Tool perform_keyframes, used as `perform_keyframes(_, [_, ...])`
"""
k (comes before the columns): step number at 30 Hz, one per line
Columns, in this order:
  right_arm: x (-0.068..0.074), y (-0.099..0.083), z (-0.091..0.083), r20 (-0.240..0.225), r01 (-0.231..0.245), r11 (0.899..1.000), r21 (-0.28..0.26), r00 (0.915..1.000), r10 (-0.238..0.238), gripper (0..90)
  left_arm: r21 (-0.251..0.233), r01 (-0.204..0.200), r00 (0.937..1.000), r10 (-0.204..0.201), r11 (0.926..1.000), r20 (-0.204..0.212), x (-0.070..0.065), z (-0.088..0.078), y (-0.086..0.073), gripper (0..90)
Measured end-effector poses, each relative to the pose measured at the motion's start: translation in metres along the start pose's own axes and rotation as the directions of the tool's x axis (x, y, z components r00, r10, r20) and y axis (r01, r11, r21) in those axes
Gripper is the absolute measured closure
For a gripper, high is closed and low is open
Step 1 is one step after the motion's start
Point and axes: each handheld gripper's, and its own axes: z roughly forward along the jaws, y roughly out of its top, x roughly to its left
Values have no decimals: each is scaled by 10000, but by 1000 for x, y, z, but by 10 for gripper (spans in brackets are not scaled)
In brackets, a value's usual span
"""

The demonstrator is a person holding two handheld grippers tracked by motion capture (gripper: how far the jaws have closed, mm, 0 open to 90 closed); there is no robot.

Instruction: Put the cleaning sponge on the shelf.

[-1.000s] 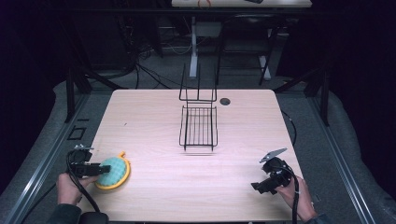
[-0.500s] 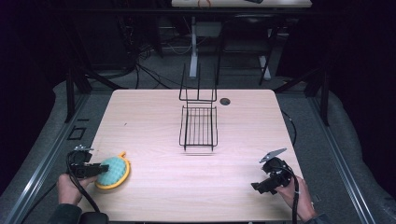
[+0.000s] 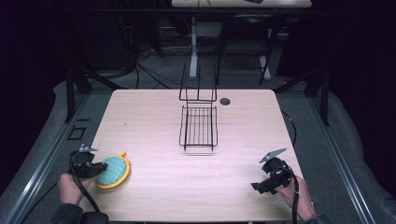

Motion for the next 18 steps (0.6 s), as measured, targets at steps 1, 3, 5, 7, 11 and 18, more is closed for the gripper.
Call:
perform_keyframes(1, [0, 0, 0, 0, -2, 10000, 0, 10000, 2, 44, 4, -43, 10000, 43, 10000, 3, 0, 0, 0, 805])
perform_keyframes(3, [0, 0, 0, 3, 1, 10000, 3, 10000, -1, 44, -8, -46, 10000, 46, 10000, 10, 0, 0, 0, 807])
perform_keyframes(5, [0, 0, 0, 1, -2, 10000, -1, 10000, 2, 46, -73, -53, 10000, 53, 10000, 61, 1, -1, 0, 811])
perform_keyframes(7, [0, 1, -1, 33, 13, 10000, -81, 10000, -13, 48, -116, -31, 9999, 32, 9999, 130, 2, -2, 0, 818])
perform_keyframes(11, [0, 0, 0, 45, 10, 10000, -52, 10000, -10, 48, -152, -33, 9999, 34, 9999, 108, 2, -2, 0, 830])
perform_keyframes(18, [1, 1, -3, 125, 99, 9997, -209, 9999, -96, 50, -343, 40, 9999, -35, 9994, 155, 2, -6, 1, 848])
